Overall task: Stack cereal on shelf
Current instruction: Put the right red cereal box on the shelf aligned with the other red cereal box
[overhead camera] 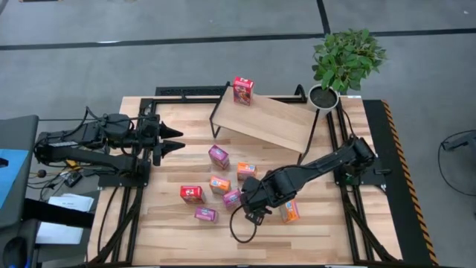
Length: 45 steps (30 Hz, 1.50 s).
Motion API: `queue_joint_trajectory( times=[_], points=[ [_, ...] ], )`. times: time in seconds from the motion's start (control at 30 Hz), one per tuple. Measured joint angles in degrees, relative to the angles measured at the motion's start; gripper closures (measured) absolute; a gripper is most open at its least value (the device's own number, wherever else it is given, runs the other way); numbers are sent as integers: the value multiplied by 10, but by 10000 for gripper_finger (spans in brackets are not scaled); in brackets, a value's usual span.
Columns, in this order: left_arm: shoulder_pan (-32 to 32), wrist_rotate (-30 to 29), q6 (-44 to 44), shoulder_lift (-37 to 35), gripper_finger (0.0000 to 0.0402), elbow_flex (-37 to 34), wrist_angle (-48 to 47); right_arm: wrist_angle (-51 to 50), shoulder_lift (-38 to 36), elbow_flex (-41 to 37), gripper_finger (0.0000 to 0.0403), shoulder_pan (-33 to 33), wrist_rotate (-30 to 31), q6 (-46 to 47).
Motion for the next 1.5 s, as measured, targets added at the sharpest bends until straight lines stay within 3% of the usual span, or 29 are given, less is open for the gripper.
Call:
queue_joint_trajectory(
  times=[0.27,1.5],
  points=[
    [0,0,0,0,158,0,0,15,39,-1,112,9,-15,1],
    [0,-2,6,0,158,0,0,29,40,-17,113,7,14,27]
  ],
)
